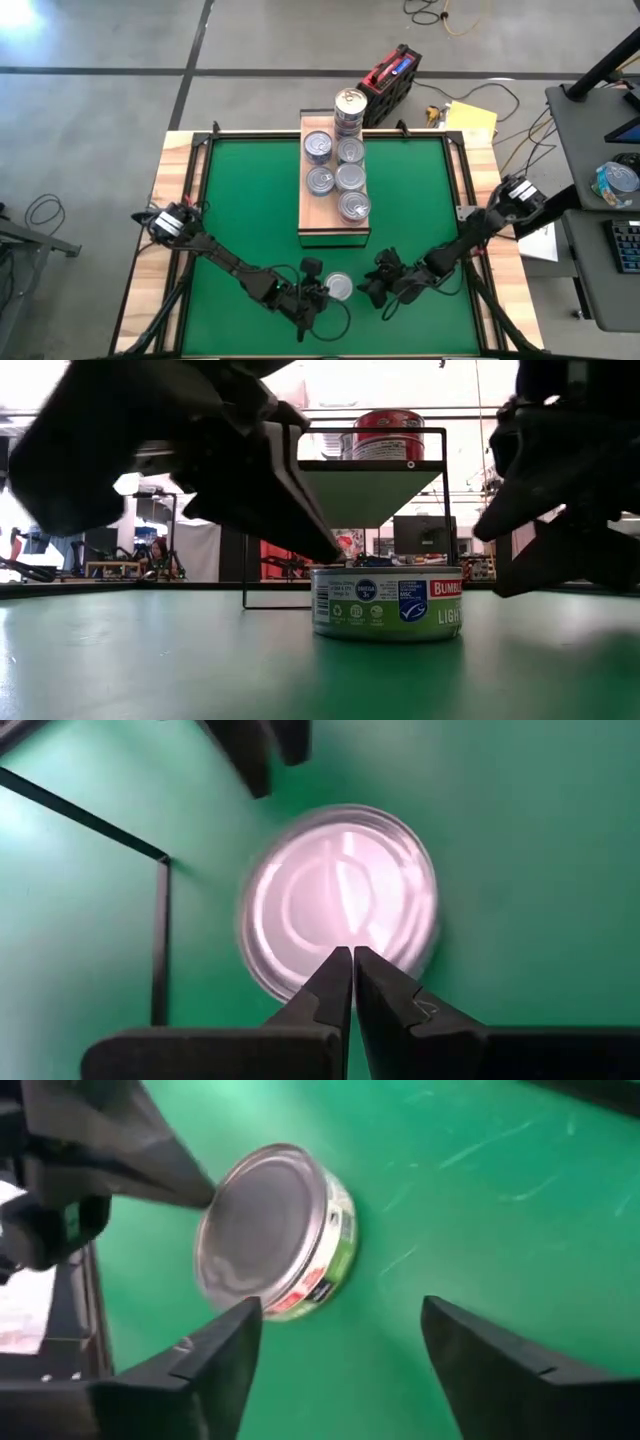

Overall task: Stack canned seafood by type on shelf
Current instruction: Stack the green tuna can on top of the green tuna can on the shelf

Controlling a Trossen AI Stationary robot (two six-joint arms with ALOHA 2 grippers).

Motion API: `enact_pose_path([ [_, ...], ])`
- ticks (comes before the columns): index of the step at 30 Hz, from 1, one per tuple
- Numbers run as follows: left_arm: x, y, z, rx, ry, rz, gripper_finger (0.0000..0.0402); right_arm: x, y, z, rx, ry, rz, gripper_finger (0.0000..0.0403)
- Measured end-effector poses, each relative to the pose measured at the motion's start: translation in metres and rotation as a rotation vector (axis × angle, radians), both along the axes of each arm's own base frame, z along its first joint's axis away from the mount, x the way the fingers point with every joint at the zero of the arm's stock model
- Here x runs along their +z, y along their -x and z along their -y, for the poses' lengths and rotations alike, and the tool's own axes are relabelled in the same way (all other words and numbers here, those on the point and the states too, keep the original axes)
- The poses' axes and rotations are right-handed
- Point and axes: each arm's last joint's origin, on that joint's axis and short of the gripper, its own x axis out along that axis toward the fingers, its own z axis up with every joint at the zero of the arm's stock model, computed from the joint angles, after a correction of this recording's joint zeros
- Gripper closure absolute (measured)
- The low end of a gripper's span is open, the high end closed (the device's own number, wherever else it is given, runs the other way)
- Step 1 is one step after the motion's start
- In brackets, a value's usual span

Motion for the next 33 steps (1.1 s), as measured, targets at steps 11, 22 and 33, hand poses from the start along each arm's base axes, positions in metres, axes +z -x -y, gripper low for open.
enact_pose_path([
  [11,-0.01,0.005,-0.003,0.026,0.088,0.004,0.0401,-0.009,-0.028,0.001,0.028,0.025,-0.013,0.0085],
  [22,-0.016,0.01,-0.002,0.047,0.156,0.008,0.0401,-0.018,-0.056,-0.001,0.122,-0.008,0.04,0.0102],
  [33,-0.031,0.024,0.002,0.082,0.209,0.064,0.0401,-0.011,-0.054,-0.001,0.144,-0.031,0.025,0.0109],
])
